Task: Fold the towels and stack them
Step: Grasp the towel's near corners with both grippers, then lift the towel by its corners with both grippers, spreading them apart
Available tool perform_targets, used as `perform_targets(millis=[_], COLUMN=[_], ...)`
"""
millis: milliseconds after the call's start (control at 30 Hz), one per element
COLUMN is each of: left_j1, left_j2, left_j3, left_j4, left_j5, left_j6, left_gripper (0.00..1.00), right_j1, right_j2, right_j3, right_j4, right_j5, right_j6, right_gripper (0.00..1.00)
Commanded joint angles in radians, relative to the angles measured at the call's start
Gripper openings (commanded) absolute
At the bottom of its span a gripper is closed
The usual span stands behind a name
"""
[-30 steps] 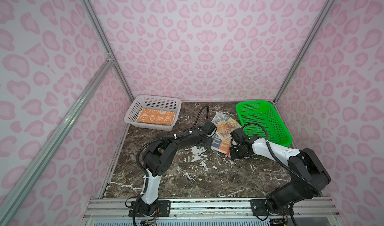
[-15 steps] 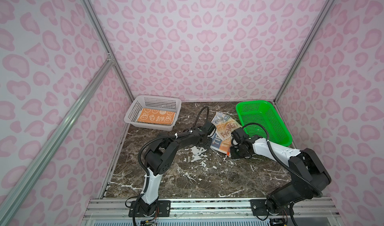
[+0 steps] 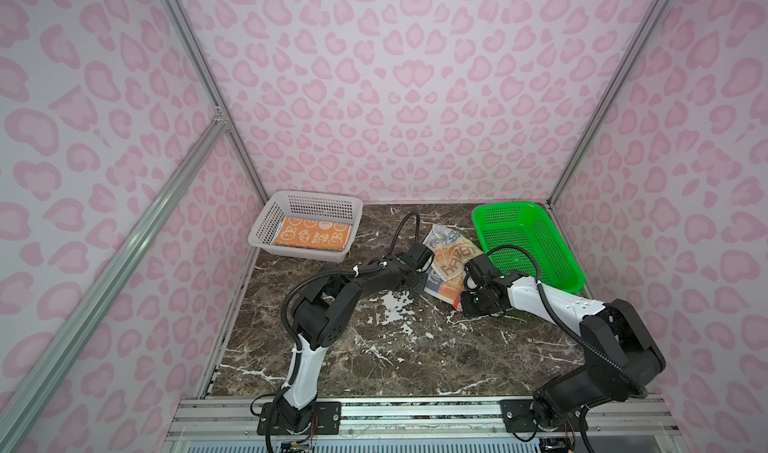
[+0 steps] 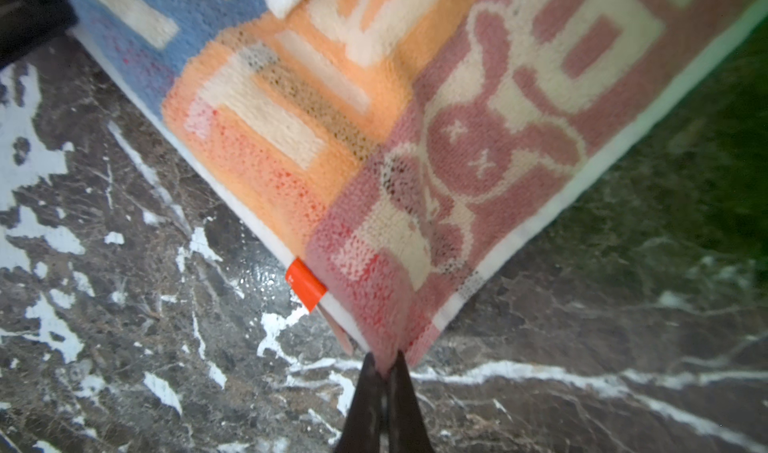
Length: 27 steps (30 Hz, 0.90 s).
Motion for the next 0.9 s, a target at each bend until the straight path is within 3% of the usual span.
perform_targets(millis=[0, 133, 333, 533, 700, 867], left_j1=[0.009, 0.024, 0.056, 0.124, 0.186, 0.240], left_j2=[0.008, -0.043, -0.206, -0.435, -0.574, -0.627], left_j3=[-0.027, -0.045, -0.108, -0.131, -0.058, 0.123], left_j4=[-0.139, -0.137, -0.146, -0.160, -0.213, -0.303], left_j5=[0.005, 0.007, 0.016, 0.017, 0.026, 0.024], left_j6=[-0.001, -0.012, -0.031, -0.053, -0.065, -0.064], left_gripper=[0.18, 0.03, 0.03, 0.03, 0.03, 0.03], right_j1=[-0.014, -0.028, -0.028, -0.021, 0.004, 0.009], right_j2=[-0.020, -0.034, -0.022, 0.008, 0.011, 0.016], right_j3=[0.013, 0.064, 0.200, 0.443, 0.676, 0.884], right_j4=[-0.032, -0.064, -0.116, -0.206, -0.259, -0.270], right_j5=[0.004, -0.003, -0.004, 0.004, 0.022, 0.027], right_j6=[-0.003, -0.011, -0.015, -0.037, -0.075, -0.102], right_gripper=[0.00, 0.00, 0.00, 0.00, 0.00, 0.00])
